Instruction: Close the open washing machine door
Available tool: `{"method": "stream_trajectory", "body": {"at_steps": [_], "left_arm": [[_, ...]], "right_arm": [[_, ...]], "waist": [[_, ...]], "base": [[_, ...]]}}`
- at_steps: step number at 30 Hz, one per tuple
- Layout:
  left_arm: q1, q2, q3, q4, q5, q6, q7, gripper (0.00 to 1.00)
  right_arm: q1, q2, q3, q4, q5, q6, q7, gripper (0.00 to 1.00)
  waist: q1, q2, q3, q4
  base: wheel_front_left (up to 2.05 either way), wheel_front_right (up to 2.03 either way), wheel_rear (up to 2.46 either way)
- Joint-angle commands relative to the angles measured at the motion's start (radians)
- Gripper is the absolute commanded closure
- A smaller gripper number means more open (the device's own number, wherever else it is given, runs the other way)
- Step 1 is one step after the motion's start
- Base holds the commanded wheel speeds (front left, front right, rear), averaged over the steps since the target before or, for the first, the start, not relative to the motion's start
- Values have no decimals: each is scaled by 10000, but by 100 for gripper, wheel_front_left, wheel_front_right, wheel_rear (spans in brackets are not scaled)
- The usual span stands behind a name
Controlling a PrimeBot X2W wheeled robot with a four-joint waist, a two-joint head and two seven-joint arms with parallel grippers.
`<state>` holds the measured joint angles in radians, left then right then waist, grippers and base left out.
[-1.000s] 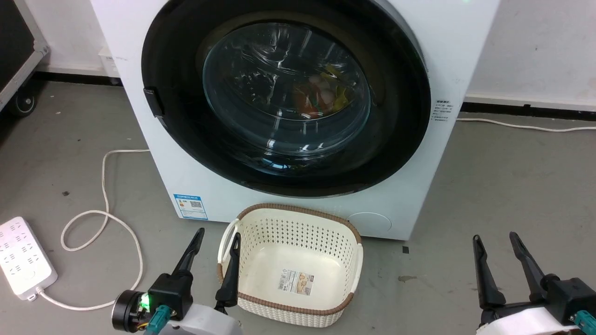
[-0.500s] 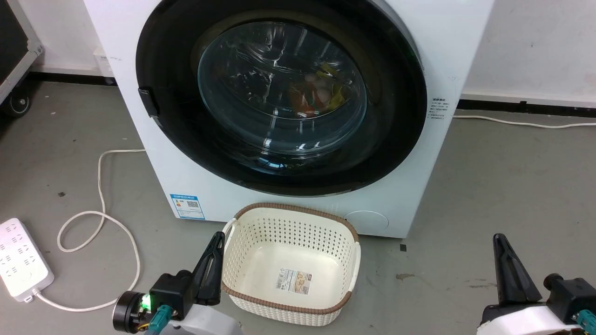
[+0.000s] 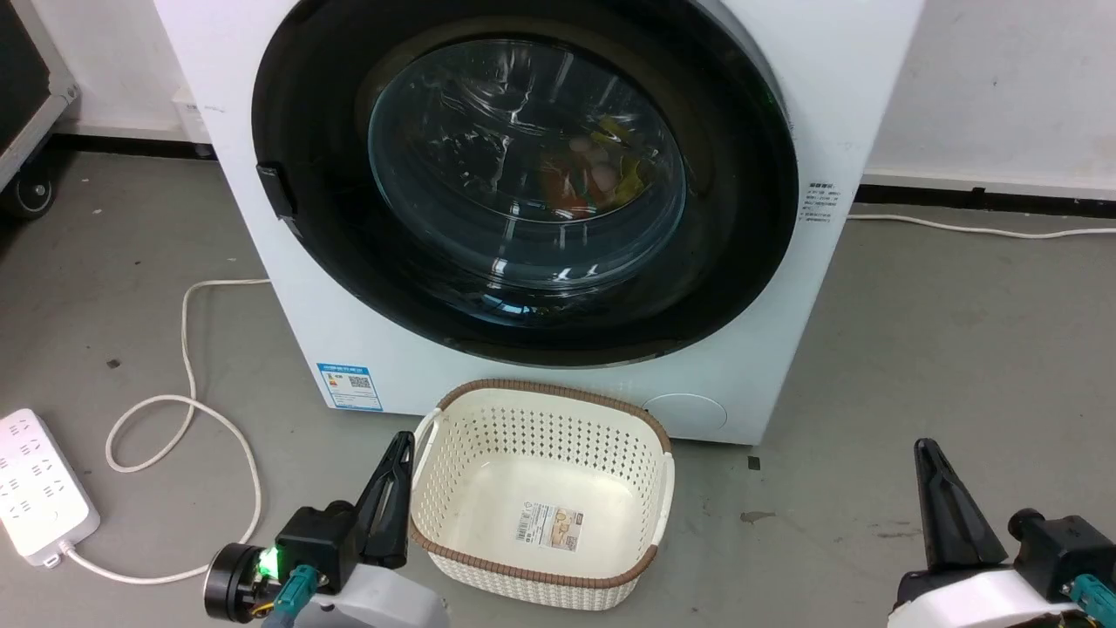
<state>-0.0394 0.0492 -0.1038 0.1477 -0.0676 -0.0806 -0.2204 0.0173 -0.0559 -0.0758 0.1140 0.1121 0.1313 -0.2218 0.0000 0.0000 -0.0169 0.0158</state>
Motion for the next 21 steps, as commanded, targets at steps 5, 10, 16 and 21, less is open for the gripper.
{"method": "stream_trajectory", "body": {"at_steps": [5, 10, 16, 21], "left_arm": [[73, 2, 97, -130, 88, 99, 119, 100], [89, 2, 143, -196, 116, 134, 221, 100], [107, 3, 198, -275, 151, 176, 344, 100], [123, 3, 245, -341, 180, 210, 446, 100]], "right_arm": [[-30, 10, 58, -141, -128, -1, 123, 100], [-37, 13, 92, -190, -176, -1, 226, 100], [-45, 15, 133, -248, -235, -2, 349, 100], [-52, 18, 168, -298, -284, -2, 452, 100]], "waist": [[0, 0, 8, -7], [0, 0, 16, -14], [0, 0, 25, -23], [0, 0, 33, -31]], "base": [[0, 0, 0], [0, 0, 0], [0, 0, 0], [0, 0, 0]]}}
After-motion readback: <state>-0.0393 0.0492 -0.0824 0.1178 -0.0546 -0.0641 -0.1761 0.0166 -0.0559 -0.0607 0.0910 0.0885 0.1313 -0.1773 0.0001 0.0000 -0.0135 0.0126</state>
